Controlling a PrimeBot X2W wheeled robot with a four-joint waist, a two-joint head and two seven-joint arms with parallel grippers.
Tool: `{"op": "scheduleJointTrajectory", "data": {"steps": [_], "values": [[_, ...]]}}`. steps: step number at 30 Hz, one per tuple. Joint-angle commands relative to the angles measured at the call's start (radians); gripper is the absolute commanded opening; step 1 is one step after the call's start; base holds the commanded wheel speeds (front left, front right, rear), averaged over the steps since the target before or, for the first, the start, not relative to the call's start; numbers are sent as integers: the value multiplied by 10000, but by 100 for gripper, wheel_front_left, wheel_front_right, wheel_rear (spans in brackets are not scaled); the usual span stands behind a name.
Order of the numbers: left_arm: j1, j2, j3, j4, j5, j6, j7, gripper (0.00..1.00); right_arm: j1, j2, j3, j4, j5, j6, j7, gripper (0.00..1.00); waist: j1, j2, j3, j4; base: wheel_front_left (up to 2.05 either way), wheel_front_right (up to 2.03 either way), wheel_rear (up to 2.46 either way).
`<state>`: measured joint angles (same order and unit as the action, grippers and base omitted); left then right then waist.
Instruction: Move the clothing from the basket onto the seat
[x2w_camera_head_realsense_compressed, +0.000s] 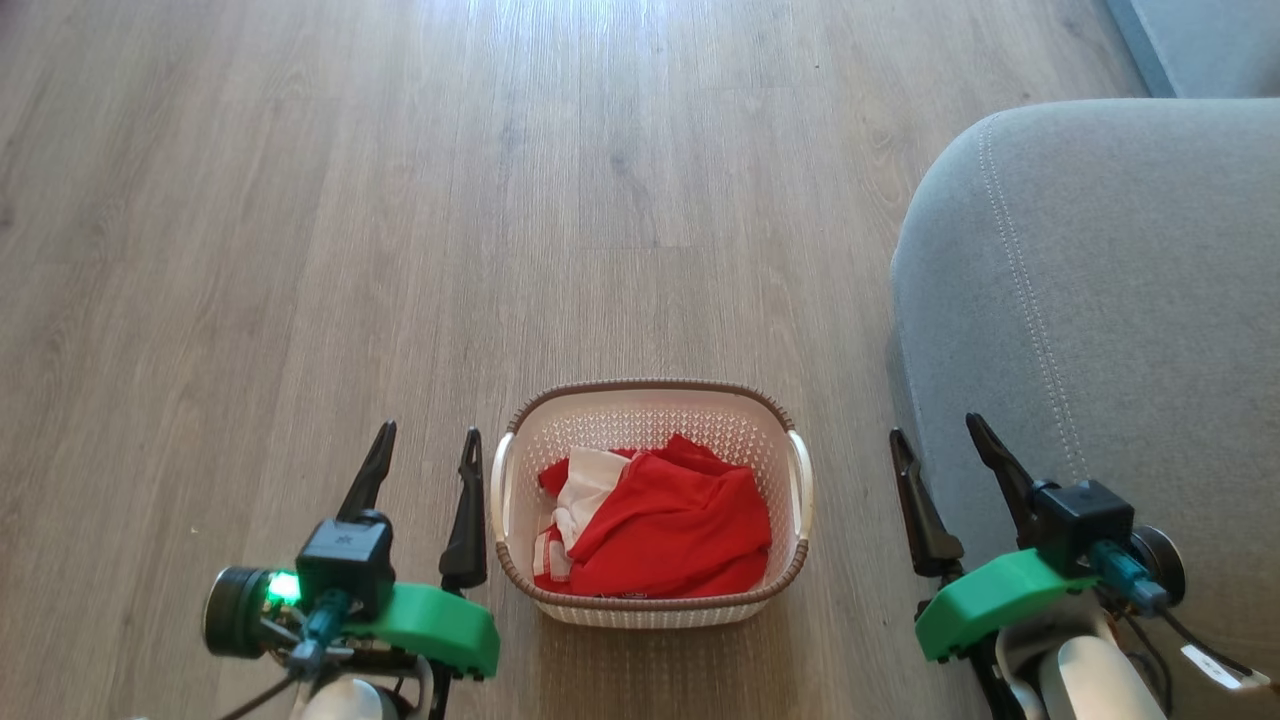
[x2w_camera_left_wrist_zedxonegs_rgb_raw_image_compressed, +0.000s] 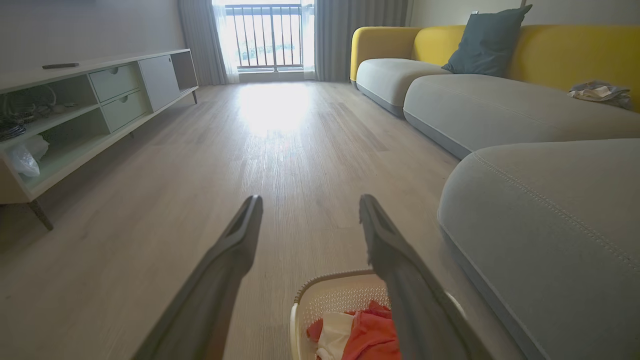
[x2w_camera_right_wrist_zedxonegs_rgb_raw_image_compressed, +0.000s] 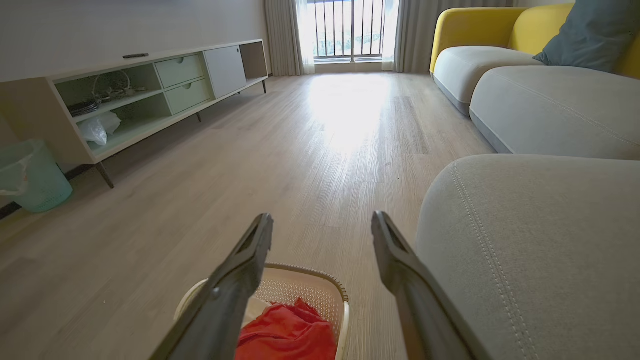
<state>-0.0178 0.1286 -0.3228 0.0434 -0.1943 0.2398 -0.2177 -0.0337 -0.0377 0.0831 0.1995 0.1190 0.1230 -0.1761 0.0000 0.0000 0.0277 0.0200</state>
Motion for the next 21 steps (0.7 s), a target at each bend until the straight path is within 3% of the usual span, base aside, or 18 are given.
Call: {"op": "scheduleJointTrajectory", "data": {"steps": [1, 12, 21], "values": [[-245, 0, 240, -290, 356, 16, -168, 100, -483, -111, 267, -288, -345, 71, -67, 100, 0, 0, -2, -4, 0, 0, 0], [-110, -343, 585, 333, 1075, 9, -440, 100, -427, -125, 3, -15, -676, 77, -127, 100, 0, 0, -20, -38, 0, 0, 0], [-38, -660, 1121, 912, 483, -565, -440, 100, -480, -125, -256, 452, -136, 77, -157, 100, 0, 0, -26, -57, 0, 0, 0]]}}
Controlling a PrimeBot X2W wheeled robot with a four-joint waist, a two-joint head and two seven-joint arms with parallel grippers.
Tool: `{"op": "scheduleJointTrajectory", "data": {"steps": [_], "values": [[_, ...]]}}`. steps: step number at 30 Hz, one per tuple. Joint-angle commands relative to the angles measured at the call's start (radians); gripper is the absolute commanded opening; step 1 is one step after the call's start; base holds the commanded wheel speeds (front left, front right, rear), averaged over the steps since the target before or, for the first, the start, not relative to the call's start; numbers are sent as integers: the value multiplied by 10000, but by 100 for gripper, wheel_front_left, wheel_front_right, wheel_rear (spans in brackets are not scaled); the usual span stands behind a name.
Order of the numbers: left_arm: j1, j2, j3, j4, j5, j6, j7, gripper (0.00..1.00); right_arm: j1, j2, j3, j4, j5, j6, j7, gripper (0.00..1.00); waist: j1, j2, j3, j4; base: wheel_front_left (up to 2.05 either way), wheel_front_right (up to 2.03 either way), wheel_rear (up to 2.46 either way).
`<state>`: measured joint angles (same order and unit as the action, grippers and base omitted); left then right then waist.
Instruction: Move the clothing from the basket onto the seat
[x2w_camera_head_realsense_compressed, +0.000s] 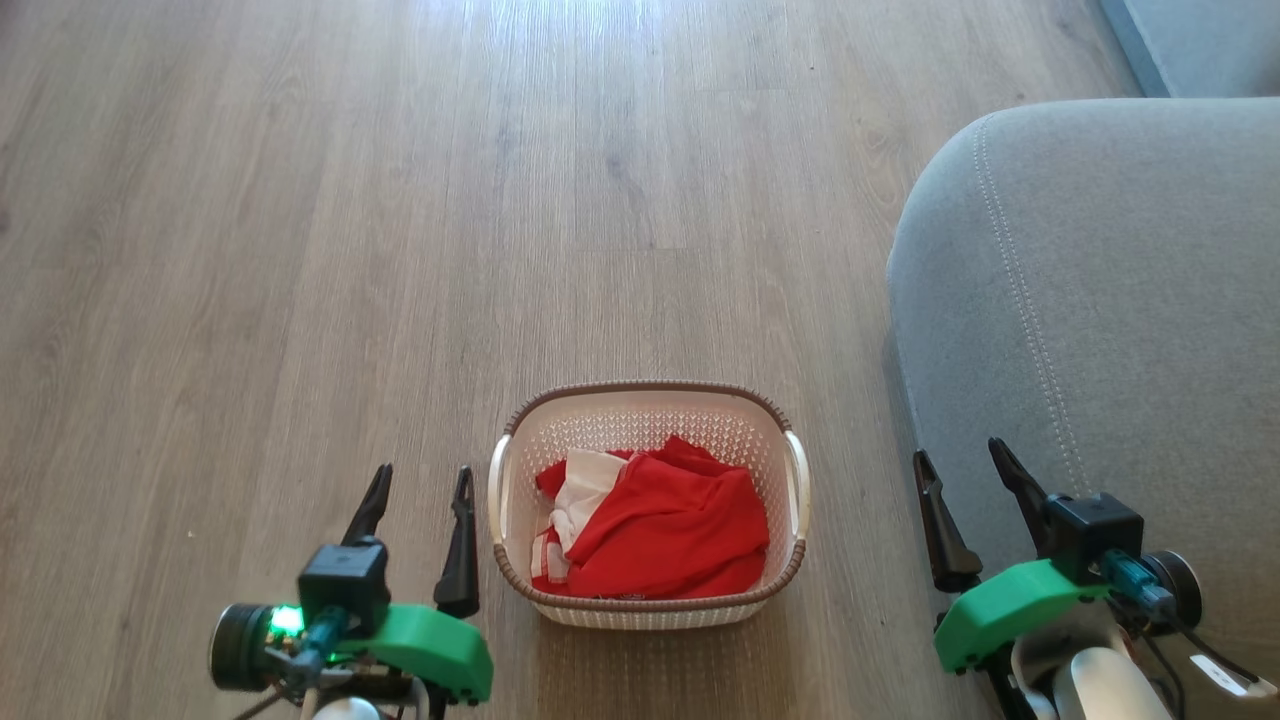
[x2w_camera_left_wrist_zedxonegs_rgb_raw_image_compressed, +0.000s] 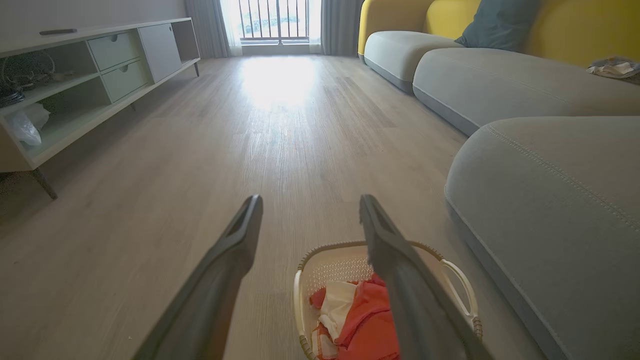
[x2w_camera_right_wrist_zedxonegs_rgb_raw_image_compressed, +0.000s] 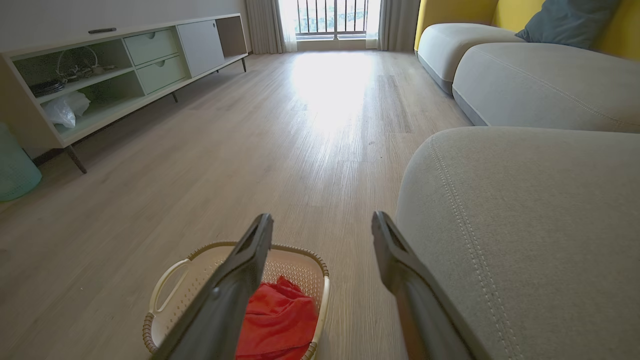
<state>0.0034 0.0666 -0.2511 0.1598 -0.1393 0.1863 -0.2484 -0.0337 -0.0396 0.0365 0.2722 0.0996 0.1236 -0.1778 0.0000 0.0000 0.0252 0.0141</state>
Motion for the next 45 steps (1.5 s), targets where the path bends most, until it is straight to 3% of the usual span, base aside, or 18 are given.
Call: {"op": "scheduleJointTrajectory", "data": {"steps": [1, 9, 20, 30, 45], "values": [[-251, -65, 463, -186, -187, -120, -134, 100, -495, -106, 210, -243, 66, 71, -154, 100, 0, 0, 8, 2, 0, 0, 0], [-335, -147, 656, -23, -280, -524, -134, 100, -577, -106, 179, -105, 82, 71, -256, 100, 0, 0, 69, 9, 0, 0, 0], [-513, -162, 638, -143, -305, -629, -134, 100, -771, -106, 18, -196, 11, 71, -349, 100, 0, 0, 759, -158, 0, 0, 0], [-1945, -159, 632, 448, 384, -1373, -134, 100, -973, -106, -199, -864, 70, 71, -485, 100, 0, 0, 3261, -327, 0, 0, 0], [-5395, 525, -364, 3250, 1740, -2476, -134, 100, -965, -106, 83, -2259, 173, 71, -789, 100, 0, 0, 6576, -832, 0, 0, 0]]}}
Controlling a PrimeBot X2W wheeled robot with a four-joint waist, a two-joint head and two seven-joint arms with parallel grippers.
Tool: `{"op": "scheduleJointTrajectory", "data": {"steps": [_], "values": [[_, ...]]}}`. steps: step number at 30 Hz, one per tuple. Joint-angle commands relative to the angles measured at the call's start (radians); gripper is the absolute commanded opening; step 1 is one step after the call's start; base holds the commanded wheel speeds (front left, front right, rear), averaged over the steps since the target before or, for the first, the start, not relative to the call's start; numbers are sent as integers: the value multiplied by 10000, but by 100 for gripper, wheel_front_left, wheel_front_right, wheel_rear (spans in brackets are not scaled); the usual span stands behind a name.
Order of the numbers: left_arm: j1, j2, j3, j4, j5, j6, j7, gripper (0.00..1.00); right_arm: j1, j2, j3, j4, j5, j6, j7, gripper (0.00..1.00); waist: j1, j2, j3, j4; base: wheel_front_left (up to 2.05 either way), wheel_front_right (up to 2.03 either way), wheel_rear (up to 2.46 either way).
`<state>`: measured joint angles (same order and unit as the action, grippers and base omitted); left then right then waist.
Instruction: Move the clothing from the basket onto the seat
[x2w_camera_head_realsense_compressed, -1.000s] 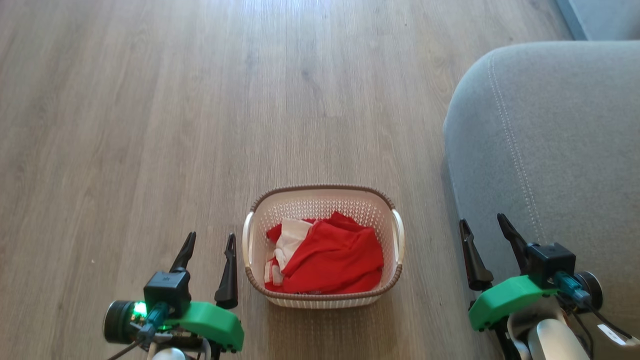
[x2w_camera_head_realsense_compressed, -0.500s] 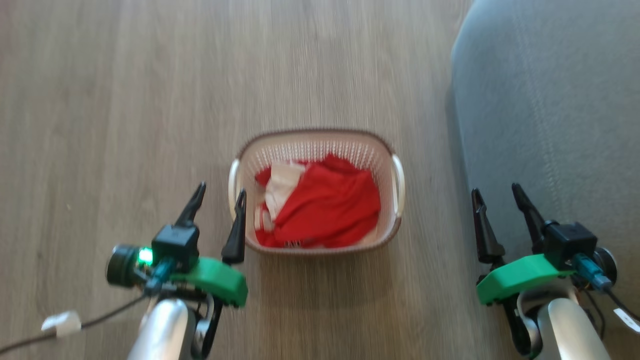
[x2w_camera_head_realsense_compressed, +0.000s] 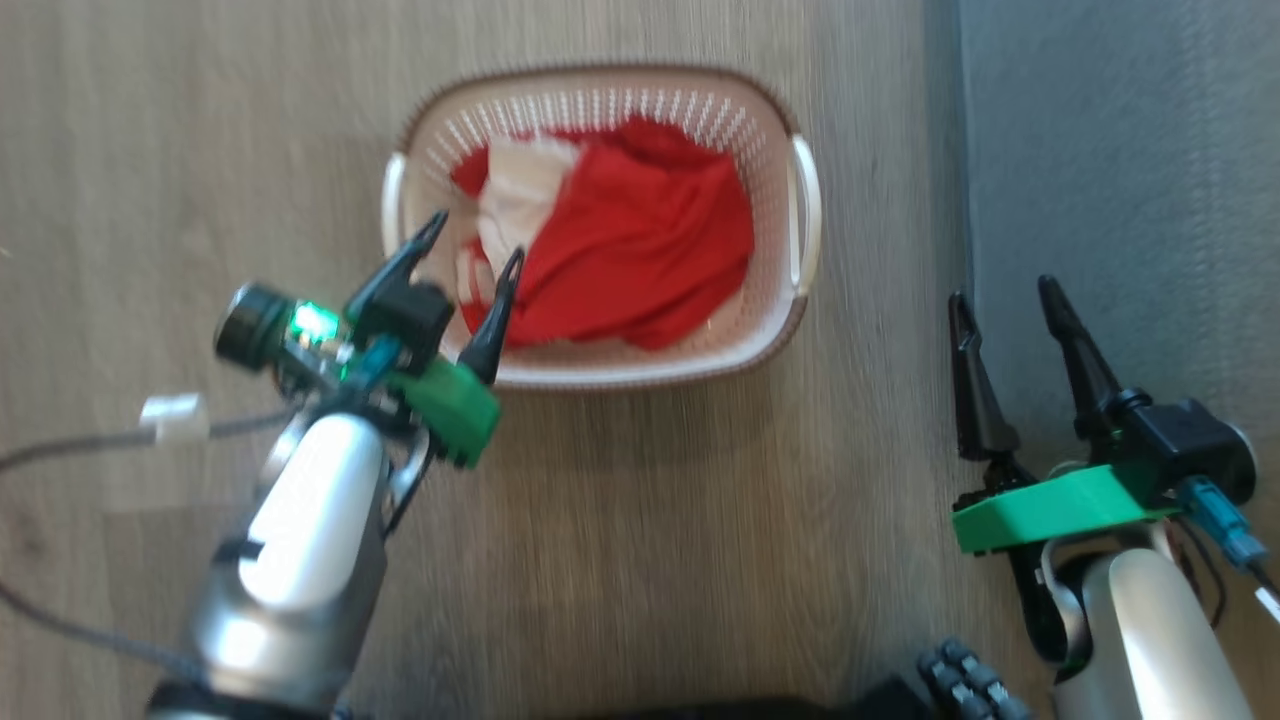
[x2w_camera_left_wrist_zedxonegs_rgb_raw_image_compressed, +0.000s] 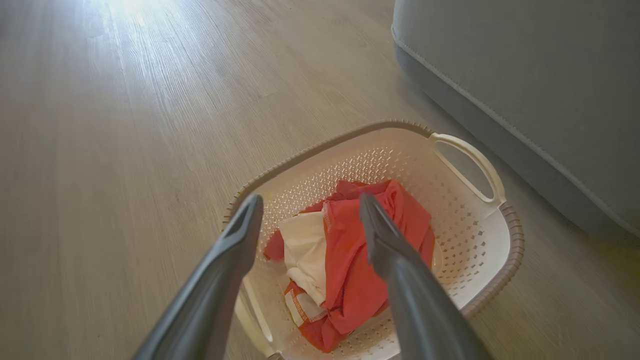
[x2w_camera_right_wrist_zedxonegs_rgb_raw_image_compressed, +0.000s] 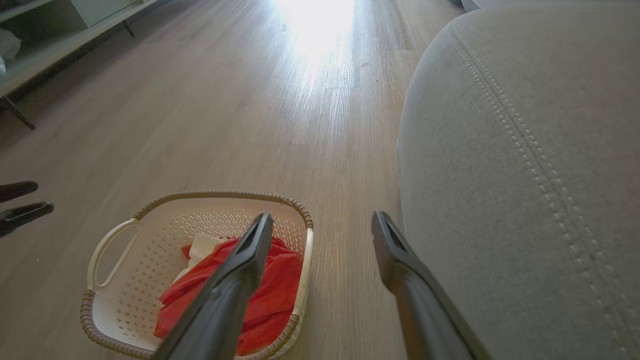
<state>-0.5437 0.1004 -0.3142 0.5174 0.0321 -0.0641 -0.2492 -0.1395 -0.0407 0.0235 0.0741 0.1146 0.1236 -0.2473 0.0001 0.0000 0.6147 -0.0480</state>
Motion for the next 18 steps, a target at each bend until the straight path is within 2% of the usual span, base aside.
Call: {"op": "scheduleJointTrajectory", "data": {"steps": [1, 8, 18], "values": [[-244, 187, 162, -52, 70, -34, -126, 100, 83, -95, 177, -352, 35, 71, -103, 100, -1, 0, 922, -231, 0, 0, 0], [-2439, 95, -508, 2116, 430, -215, -126, 100, -3, -95, 321, -673, 122, 71, -137, 100, -1, 0, 2084, -376, 0, 0, 0], [-4757, 73, -1775, 4903, 1321, -264, -126, 100, -22, -95, 927, -1030, 373, 71, -143, 100, -1, 0, 2762, -965, 0, 0, 0]]}}
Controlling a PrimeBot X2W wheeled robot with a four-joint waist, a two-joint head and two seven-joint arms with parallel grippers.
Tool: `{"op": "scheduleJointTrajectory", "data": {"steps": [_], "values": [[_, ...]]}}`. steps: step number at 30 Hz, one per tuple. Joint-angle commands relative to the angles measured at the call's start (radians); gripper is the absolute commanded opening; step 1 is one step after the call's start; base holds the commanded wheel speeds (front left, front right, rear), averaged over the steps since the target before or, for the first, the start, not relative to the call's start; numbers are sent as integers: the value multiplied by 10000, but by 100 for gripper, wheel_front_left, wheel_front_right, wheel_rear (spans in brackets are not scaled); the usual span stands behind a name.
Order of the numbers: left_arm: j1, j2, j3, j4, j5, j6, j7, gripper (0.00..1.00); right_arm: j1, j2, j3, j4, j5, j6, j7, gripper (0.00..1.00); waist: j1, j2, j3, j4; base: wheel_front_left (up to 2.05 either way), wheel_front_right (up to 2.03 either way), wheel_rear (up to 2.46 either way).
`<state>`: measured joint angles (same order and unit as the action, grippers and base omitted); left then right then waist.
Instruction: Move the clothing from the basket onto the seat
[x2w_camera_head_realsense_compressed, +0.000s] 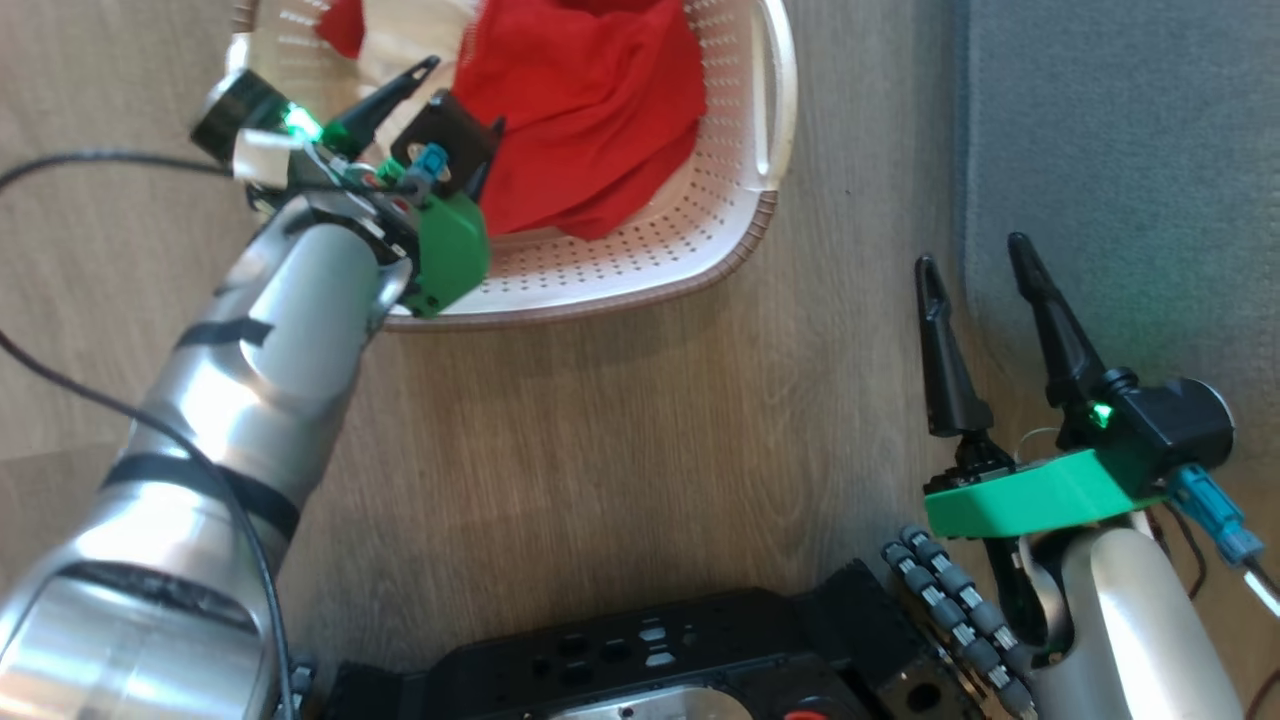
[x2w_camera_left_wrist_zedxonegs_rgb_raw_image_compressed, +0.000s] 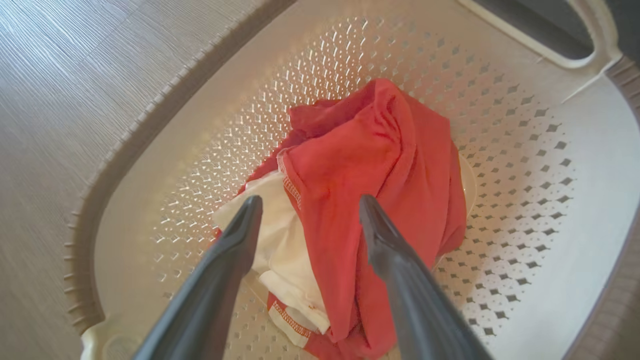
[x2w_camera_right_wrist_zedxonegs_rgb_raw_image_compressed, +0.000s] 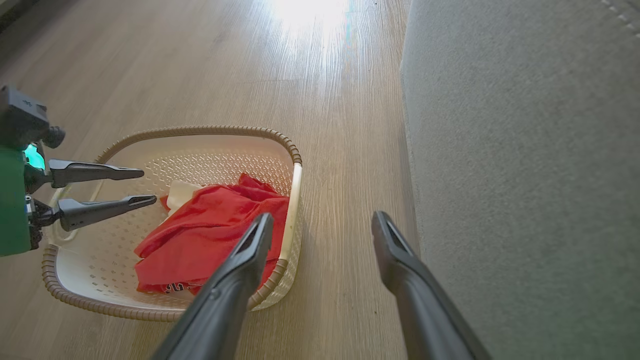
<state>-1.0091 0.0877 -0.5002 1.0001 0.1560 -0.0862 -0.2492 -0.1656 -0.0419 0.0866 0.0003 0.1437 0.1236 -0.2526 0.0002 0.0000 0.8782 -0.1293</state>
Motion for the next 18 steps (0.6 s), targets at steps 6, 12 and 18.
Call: {"op": "scheduleJointTrajectory", "data": {"steps": [6, 12, 18], "values": [[-1120, 21, -24, 1677, -111, -219, -38, 100, 265, -83, 490, -330, 170, 71, -90, 100, -2, 0, 475, -420, 0, 0, 0], [-1660, -64, -540, 2419, 71, -343, -26, 100, 306, -83, 663, -380, 149, 71, -91, 100, -2, 0, 737, -666, 0, 0, 0], [-1662, -132, -908, 2688, 63, -413, 70, 100, 385, -83, 715, -541, 135, 71, -91, 100, -2, 0, 816, -742, 0, 0, 0]]}}
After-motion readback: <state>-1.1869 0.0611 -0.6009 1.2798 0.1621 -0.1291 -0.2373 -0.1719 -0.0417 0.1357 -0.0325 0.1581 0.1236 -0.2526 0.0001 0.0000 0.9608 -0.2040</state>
